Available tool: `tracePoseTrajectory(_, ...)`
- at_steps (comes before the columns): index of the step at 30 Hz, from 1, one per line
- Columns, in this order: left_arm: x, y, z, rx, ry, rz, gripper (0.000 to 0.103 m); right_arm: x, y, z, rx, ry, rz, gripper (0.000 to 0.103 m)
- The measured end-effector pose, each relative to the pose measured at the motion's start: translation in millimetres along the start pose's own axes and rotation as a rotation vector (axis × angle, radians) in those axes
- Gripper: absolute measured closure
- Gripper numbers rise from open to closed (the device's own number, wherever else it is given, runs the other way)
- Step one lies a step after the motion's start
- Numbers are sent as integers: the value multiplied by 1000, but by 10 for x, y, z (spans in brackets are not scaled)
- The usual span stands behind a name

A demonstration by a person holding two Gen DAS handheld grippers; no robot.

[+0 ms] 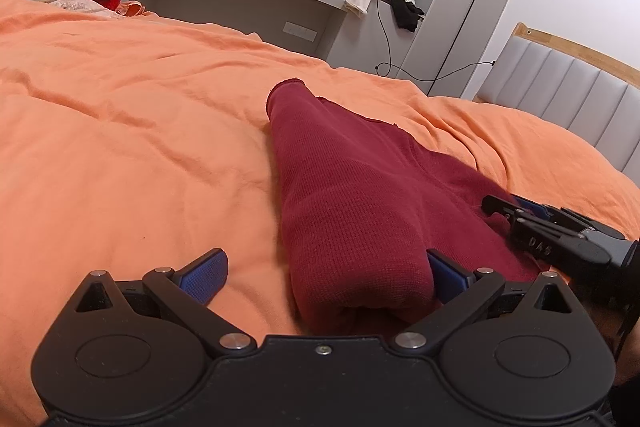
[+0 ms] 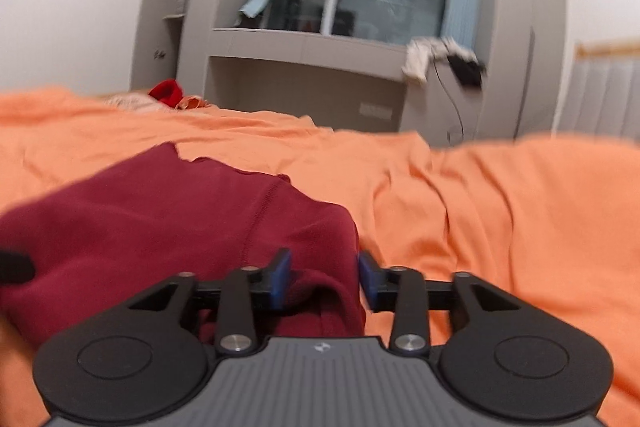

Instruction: Fold small clothes

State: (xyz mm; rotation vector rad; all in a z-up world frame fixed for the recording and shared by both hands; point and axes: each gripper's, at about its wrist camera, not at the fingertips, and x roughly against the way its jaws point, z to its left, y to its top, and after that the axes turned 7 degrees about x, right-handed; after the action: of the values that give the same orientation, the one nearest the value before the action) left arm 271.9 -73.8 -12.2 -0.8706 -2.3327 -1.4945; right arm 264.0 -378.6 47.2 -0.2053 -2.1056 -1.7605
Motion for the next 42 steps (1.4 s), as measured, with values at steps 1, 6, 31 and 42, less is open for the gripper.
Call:
tracePoseTrajectory(1, 0, -2, -3, -3, 3, 0, 0, 9, -2, -77, -54, 19, 7, 45)
tracePoseTrajectory(6, -6, -25, -28, -20, 18, -4, 0, -10, -84, -462, -361, 159, 42, 20)
tracePoseTrajectory(31, -232, 726, -168, -142, 91, 63, 1, -214, -273, -485, -481, 187, 150, 20)
tracePoseTrajectory(42, -412, 545, 131, -18, 42, 89, 0, -239, -281, -477, -485, 173, 153, 10)
